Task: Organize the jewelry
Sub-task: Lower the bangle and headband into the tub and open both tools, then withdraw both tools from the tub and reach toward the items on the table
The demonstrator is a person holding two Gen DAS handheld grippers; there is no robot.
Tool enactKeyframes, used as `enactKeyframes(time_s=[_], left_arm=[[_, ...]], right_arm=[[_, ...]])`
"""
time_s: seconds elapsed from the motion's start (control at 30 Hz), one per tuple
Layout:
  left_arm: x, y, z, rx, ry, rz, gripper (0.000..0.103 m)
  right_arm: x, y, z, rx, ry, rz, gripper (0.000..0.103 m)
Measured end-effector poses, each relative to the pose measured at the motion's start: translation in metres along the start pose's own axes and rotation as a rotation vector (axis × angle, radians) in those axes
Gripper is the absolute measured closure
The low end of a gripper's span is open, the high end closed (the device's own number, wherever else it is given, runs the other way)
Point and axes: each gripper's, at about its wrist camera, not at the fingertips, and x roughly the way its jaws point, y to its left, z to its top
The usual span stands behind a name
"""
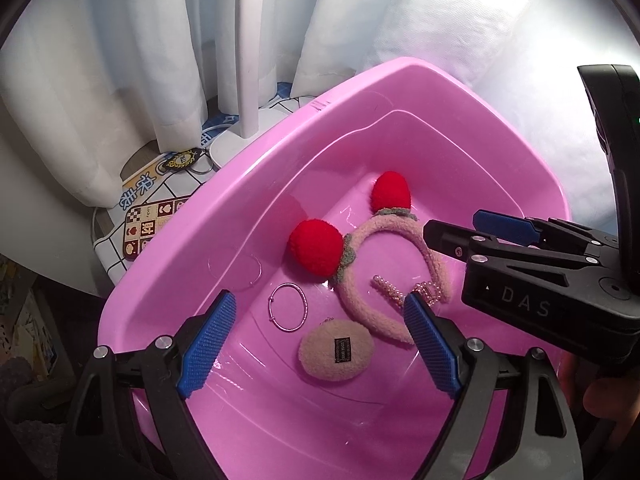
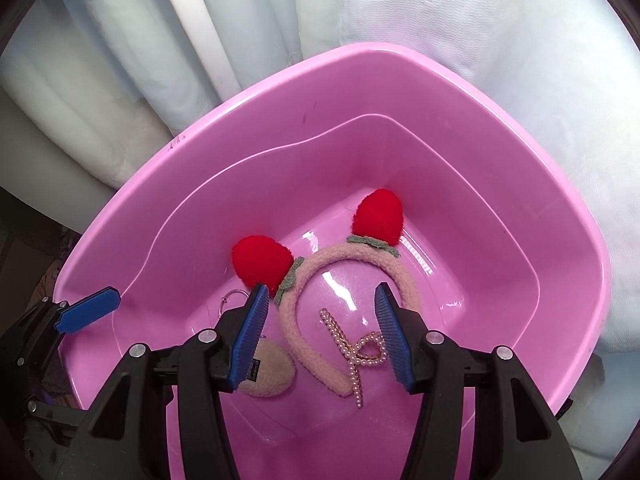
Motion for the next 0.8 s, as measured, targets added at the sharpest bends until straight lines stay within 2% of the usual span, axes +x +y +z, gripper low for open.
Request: enactKeyframes(time_s=[0.17,0.5,0.6,0.7,0.8], left_arm=[[-0.011,0.002,-0.002,0.000,-0.027,0.002,0.017],[-0.040,0.006,-0.011,0.042,-0.118,0.035,0.012],[-0.051,0.007,-0.016,0.058,-0.157,0.046,0.007],[-0.059,0.003,-0.021,0.085,-0.164,0.017,0.007],[-0.067,-0.007,-0.029,0.123,-0.187,0.029,0.007]], right_arm=[[-0.013,0.002,-0.001,0.010,-0.035,-0.015,0.036],[-0.046,0.005,-0.013,0.034,-0.122,-0.027,0.036],[-0.063,0.005,-0.025,0.041,-0.158,-0.031,0.036],[-0.079,0.000,-0.040,0.065,-0.196,-0.032,0.036],[-0.098,-0.007,-0.059,0.098,-0.235,-0.034,0.034]])
